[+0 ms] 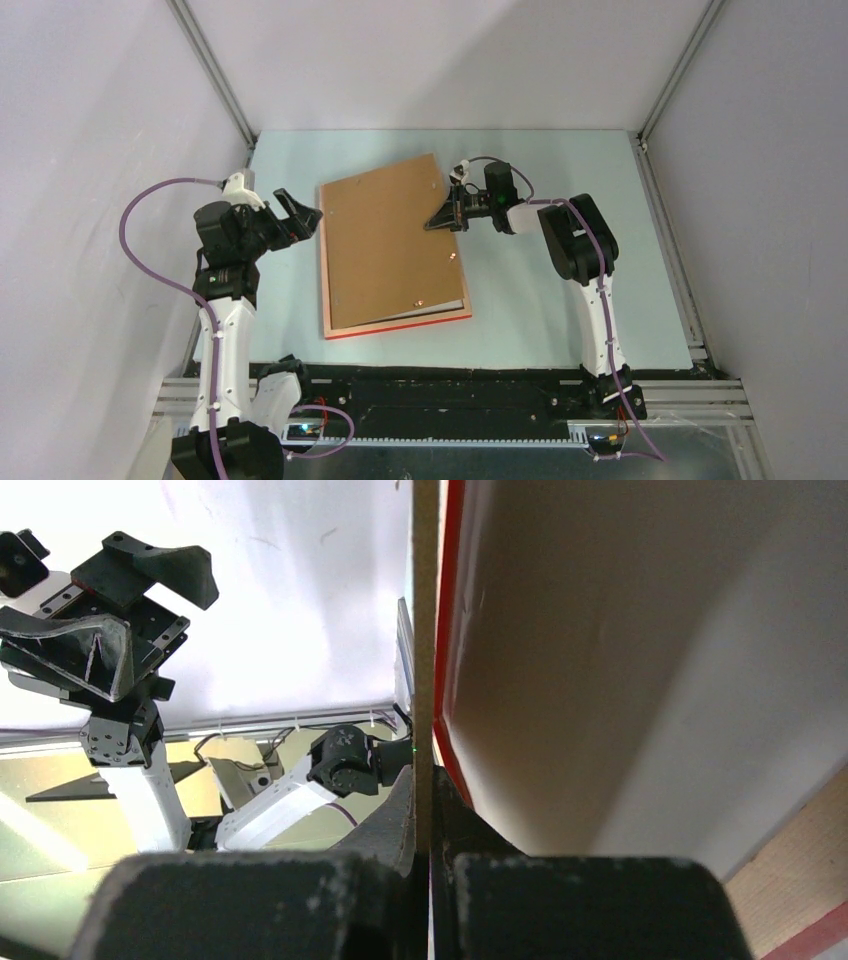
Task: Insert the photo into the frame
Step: Place the photo frame item in the photo frame.
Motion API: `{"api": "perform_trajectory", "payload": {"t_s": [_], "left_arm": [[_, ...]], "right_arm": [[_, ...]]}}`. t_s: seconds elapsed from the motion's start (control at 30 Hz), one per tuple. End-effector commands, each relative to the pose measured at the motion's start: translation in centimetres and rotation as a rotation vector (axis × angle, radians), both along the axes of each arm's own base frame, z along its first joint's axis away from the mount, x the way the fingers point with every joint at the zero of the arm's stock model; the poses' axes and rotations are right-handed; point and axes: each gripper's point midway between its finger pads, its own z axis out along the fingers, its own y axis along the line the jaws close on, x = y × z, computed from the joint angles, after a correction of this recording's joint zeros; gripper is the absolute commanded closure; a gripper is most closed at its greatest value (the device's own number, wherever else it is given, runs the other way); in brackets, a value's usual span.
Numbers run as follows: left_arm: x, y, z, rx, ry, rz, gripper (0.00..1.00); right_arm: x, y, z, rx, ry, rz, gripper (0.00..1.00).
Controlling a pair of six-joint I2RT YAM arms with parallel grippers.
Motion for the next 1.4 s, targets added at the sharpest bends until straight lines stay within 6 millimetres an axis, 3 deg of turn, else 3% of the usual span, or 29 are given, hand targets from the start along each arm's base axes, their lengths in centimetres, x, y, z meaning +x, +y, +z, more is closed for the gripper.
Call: {"api": "perform_trajectory", "payload": {"t_s": [0.0, 1.0, 1.37], "left_arm": [[0.1, 0.7, 0.7, 0.043, -0.043, 0.014, 0.00], [0.0, 0.7, 0.7, 0.049, -0.049, 0.018, 0.00], [0.0, 0.8, 0.7, 0.050, -0.048, 0.020, 0.00]], "right_arm": [[-0.1, 0.0, 0.9, 0.033, -0.054, 0.024, 1.00], [-0.2, 0.0, -0.8, 0.003, -0.031, 0.037, 1.00], [0.2, 0.2, -0.5, 0.009, -0.037, 0.035, 1.00]]}}
